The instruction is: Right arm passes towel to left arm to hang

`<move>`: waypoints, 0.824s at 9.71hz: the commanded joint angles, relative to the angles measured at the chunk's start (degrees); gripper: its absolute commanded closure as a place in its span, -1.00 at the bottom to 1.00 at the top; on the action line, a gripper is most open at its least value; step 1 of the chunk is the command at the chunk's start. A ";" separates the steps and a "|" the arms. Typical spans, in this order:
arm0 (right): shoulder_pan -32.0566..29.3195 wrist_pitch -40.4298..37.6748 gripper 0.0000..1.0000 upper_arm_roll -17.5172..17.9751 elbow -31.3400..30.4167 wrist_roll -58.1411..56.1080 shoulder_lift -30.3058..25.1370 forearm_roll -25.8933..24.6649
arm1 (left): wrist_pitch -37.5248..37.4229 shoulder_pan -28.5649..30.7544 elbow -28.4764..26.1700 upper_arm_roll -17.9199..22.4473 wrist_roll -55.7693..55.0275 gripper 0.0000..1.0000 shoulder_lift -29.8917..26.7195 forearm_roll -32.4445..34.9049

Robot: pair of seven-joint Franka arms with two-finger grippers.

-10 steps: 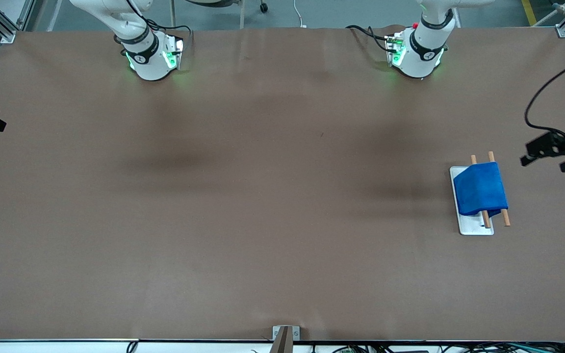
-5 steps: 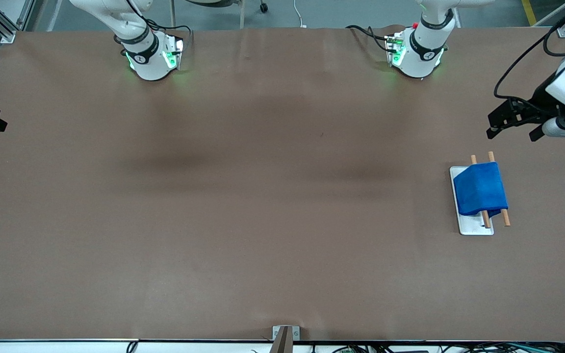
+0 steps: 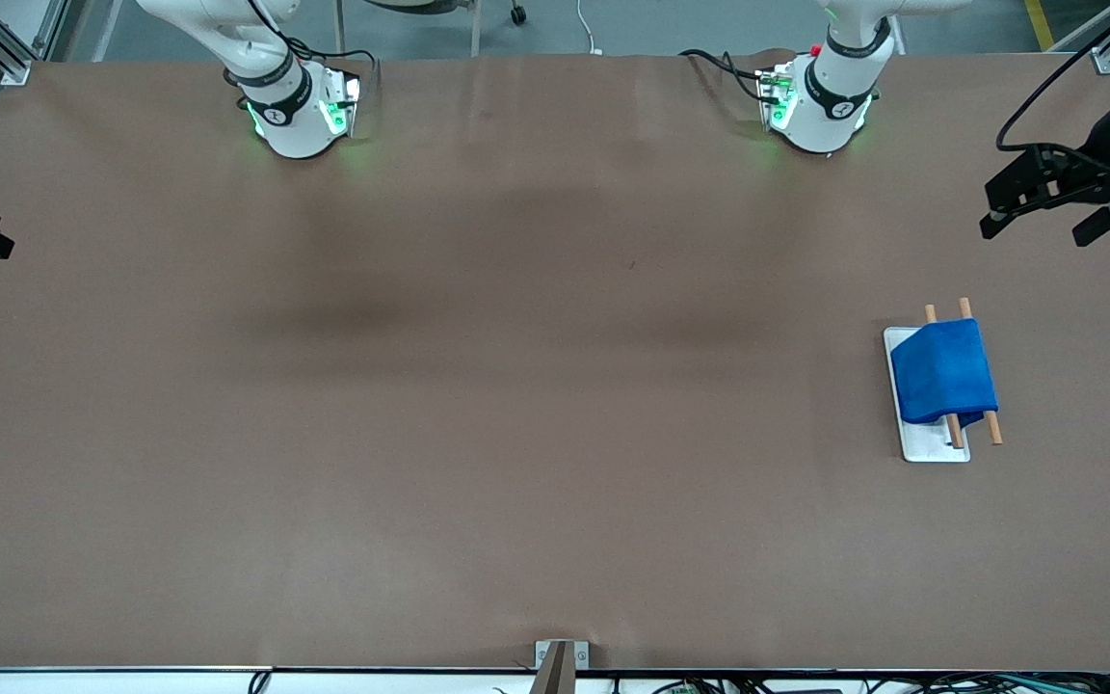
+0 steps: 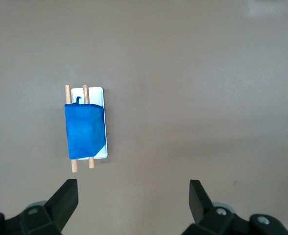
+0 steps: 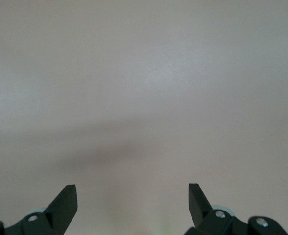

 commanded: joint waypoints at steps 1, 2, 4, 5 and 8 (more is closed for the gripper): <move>0.11 -0.52 -1.00 0.26 0.91 1.15 0.30 -1.21 | -2.97 0.24 0.91 -0.13 -4.27 -0.99 1.76 0.67; 0.11 -0.52 -1.00 0.26 0.91 1.07 0.30 -1.21 | -3.15 -0.20 -0.05 -0.05 -4.47 -0.99 1.59 0.75; 0.11 -0.08 -1.00 0.17 0.82 0.98 0.48 -1.48 | -3.15 -0.72 -0.76 0.74 -3.78 -0.99 1.32 0.75; -0.76 0.96 -1.00 -0.09 0.12 0.98 0.39 -0.52 | -3.15 -1.60 -1.11 2.22 -2.64 -0.99 1.23 0.93; -0.77 1.06 -1.00 0.25 1.08 0.98 0.48 0.11 | -2.98 -1.17 -1.46 2.50 -1.31 -0.98 1.23 1.28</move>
